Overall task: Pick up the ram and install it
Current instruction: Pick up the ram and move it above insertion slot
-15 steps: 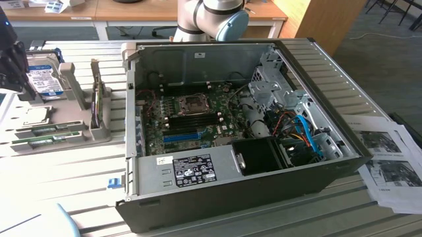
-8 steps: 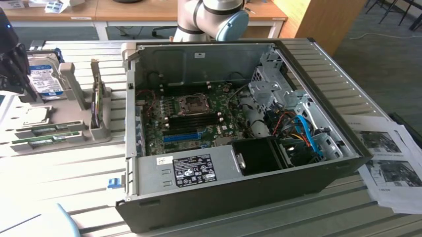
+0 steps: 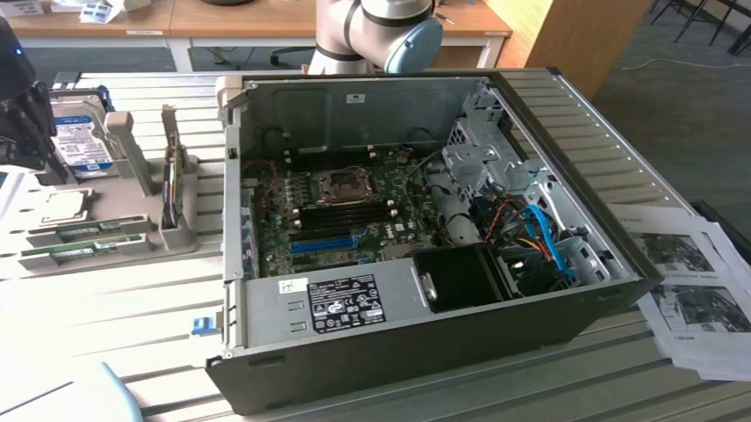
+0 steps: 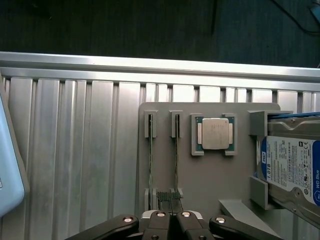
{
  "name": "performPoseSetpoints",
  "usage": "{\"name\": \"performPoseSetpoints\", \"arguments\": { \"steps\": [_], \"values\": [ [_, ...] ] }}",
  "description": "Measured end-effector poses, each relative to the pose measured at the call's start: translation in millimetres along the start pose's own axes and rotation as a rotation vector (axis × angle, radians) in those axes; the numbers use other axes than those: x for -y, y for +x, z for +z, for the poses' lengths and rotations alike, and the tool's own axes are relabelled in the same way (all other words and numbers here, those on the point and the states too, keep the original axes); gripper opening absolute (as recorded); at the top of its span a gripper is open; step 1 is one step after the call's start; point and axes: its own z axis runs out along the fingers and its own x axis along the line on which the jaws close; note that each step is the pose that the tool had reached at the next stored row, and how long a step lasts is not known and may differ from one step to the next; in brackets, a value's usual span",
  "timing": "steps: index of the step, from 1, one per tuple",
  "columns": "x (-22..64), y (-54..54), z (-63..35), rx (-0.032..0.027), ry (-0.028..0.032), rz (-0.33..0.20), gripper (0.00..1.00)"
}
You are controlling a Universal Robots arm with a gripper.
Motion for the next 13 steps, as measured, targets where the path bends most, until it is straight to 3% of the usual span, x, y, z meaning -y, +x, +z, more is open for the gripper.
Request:
{"name": "performPoseSetpoints", "arguments": {
  "steps": [13],
  "values": [
    [0.2,0.2,9.9,0.0000,0.0000,0.000,0.09]
  ]
}}
